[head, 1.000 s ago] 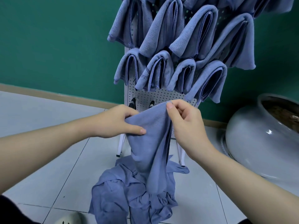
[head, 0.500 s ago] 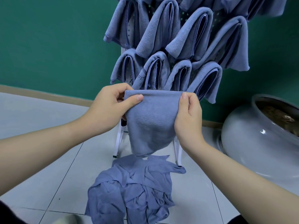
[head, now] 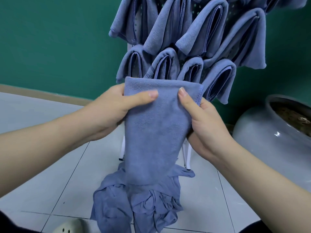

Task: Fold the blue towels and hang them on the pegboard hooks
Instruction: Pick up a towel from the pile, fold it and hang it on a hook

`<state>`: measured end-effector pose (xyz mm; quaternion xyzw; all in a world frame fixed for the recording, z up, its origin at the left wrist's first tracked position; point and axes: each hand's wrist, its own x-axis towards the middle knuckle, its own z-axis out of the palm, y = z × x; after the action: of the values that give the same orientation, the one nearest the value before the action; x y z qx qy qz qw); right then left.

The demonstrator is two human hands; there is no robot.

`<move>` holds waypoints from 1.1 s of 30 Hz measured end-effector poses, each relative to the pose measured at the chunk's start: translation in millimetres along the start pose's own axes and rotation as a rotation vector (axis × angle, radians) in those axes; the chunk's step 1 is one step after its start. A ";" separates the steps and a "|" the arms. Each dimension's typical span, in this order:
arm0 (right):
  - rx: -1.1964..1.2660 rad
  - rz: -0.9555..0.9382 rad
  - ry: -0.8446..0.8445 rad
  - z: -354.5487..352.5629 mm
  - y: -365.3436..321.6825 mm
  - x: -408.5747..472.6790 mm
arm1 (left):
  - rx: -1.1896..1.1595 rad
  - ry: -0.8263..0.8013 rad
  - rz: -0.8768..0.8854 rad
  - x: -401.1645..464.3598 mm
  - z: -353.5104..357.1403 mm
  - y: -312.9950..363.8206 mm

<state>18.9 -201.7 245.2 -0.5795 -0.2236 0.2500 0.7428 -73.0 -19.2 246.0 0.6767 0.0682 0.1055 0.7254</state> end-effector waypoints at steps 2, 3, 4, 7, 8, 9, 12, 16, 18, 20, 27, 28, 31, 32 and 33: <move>-0.017 -0.008 0.014 -0.8 0.0 0.8 | 0.027 -0.031 -0.092 1.5 0.8 -12.0; -0.039 -0.014 0.034 -1.9 1.1 2.1 | 0.081 0.009 -0.107 2.6 -0.6 -17.6; -0.071 -0.023 0.061 -3.4 2.9 3.9 | 0.132 0.060 -0.102 3.9 -2.4 -21.7; -0.195 -0.079 0.141 -8.2 8.7 8.1 | 0.217 0.180 -0.025 6.9 -4.1 -25.2; -0.216 -0.091 0.153 -8.5 10.4 8.6 | 0.249 0.211 0.017 7.6 -3.6 -25.2; -0.219 -0.095 0.159 -7.8 12.1 8.6 | 0.268 0.236 0.054 8.2 -2.3 -24.6; -0.192 -0.053 0.174 -4.3 20.0 7.6 | 0.322 0.248 0.106 10.2 4.8 -25.9; -0.199 0.002 0.222 1.6 33.1 8.0 | 0.413 0.363 0.109 16.8 12.7 -37.5; -0.217 0.012 0.221 3.5 37.8 8.2 | 0.411 0.445 0.100 20.6 14.0 -44.1; -0.246 0.026 0.206 6.0 41.7 8.5 | 0.418 0.489 0.102 22.5 14.2 -47.8; -0.326 0.076 0.164 15.1 54.3 2.8 | 0.400 0.548 0.074 26.7 17.6 -52.4; -0.337 0.071 0.157 17.9 55.4 0.9 | 0.395 0.538 0.070 26.4 18.8 -52.5; -0.367 0.057 0.158 20.9 59.3 0.6 | 0.498 0.404 0.068 23.6 24.1 -53.3; -0.365 0.052 0.166 20.4 60.1 1.3 | 0.560 0.323 0.070 20.9 27.3 -53.1; -0.362 0.052 0.175 19.1 60.1 2.2 | 0.611 0.229 0.069 17.7 30.2 -53.3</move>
<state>1.9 -173.8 191.2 -0.7285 -0.1842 0.1735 0.6366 -45.4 -47.4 196.0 0.8489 0.1546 0.1801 0.4723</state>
